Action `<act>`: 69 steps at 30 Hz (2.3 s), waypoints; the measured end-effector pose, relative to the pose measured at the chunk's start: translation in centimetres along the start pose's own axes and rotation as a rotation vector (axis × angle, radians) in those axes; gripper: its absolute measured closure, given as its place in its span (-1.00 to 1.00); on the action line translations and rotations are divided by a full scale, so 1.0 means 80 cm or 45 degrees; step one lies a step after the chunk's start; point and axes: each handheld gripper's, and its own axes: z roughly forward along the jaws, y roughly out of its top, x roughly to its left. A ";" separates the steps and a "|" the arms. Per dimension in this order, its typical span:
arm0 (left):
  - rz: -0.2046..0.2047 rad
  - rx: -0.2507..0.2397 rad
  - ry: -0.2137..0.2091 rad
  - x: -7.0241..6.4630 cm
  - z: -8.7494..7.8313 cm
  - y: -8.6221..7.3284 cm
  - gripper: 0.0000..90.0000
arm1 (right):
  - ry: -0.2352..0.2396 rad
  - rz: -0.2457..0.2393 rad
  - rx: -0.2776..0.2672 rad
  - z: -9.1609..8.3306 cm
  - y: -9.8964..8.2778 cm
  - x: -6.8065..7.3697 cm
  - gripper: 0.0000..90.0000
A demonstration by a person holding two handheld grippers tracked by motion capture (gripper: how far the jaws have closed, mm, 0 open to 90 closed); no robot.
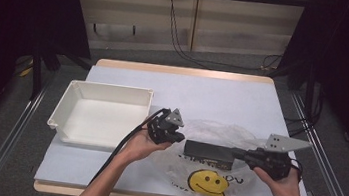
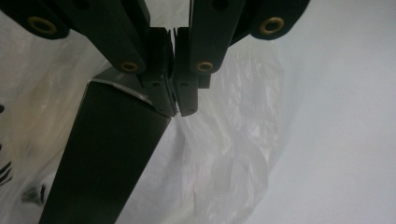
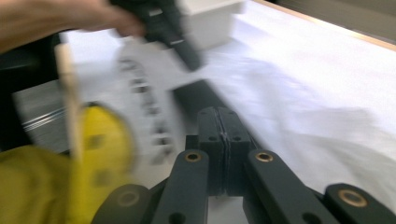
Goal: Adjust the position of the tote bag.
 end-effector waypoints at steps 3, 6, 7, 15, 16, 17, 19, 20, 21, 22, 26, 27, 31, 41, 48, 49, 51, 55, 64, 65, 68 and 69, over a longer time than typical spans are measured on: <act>-0.021 0.007 -0.011 0.001 0.006 -0.010 0.96 | -0.060 0.052 0.073 0.020 -0.012 -0.030 1.00; -0.011 0.018 -0.018 0.003 0.008 -0.015 0.94 | -0.092 0.082 0.149 0.038 -0.024 -0.051 1.00; -0.017 0.017 -0.019 0.002 0.010 -0.016 0.94 | -0.092 0.082 0.149 0.038 -0.024 -0.051 1.00; 0.012 0.079 -0.010 -0.010 0.024 -0.021 0.91 | -0.213 0.081 0.270 0.044 -0.037 -0.070 1.00; 0.013 0.085 -0.009 -0.010 0.024 -0.022 0.91 | -0.213 0.081 0.270 0.044 -0.037 -0.070 1.00; 0.019 0.088 -0.006 -0.010 0.024 -0.023 0.90 | -0.222 0.078 0.280 0.041 -0.039 -0.071 1.00; 0.031 0.097 -0.010 -0.010 0.024 -0.026 0.89 | -0.245 0.072 0.301 0.036 -0.044 -0.073 1.00; 0.019 0.091 0.002 -0.011 0.024 -0.028 0.89 | -0.253 0.074 0.311 0.033 -0.048 -0.075 1.00; 0.024 0.095 -0.005 -0.010 0.025 -0.030 0.89 | -0.261 0.073 0.323 0.030 -0.052 -0.077 1.00; 0.012 0.098 -0.002 -0.011 0.026 -0.032 0.89 | -0.275 0.090 0.339 0.026 -0.063 -0.081 1.00; 0.001 0.092 0.000 -0.011 0.026 -0.038 0.91 | -0.289 0.115 0.359 0.020 -0.079 -0.090 1.00; 0.001 0.092 0.000 -0.011 0.026 -0.038 0.92 | -0.289 0.115 0.359 0.020 -0.079 -0.090 1.00; -0.006 0.089 0.011 -0.011 0.024 -0.042 0.95 | -0.341 0.117 0.401 0.014 -0.085 -0.093 1.00; -0.034 0.050 0.015 -0.011 0.018 -0.051 0.96 | -0.366 0.124 0.356 0.003 -0.089 -0.093 1.00; -0.020 -0.015 0.021 -0.022 0.006 -0.036 0.88 | -0.279 0.132 0.196 -0.007 -0.070 -0.081 1.00; -0.008 -0.020 0.033 -0.023 0.002 -0.032 0.88 | -0.264 0.131 0.179 -0.008 -0.067 -0.078 1.00; 0.007 -0.047 0.034 -0.027 -0.005 -0.028 0.86 | -0.247 0.122 0.141 -0.011 -0.060 -0.072 1.00; 0.008 -0.081 0.048 -0.035 -0.019 -0.023 0.84 | -0.205 0.105 0.096 -0.015 -0.046 -0.062 1.00; 0.077 -0.150 -0.119 -0.078 -0.024 -0.012 0.84 | -0.085 0.065 0.096 0.008 -0.028 -0.044 1.00; 0.096 -0.126 -0.130 -0.084 -0.021 -0.014 0.84 | -0.075 0.058 0.100 0.010 -0.028 -0.042 1.00; 0.127 -0.080 -0.150 -0.097 -0.007 -0.022 0.84 | -0.058 0.036 0.130 0.012 -0.029 -0.033 1.00; 0.122 -0.068 -0.152 -0.098 -0.002 -0.025 0.84 | -0.051 0.028 0.144 0.012 -0.030 -0.031 1.00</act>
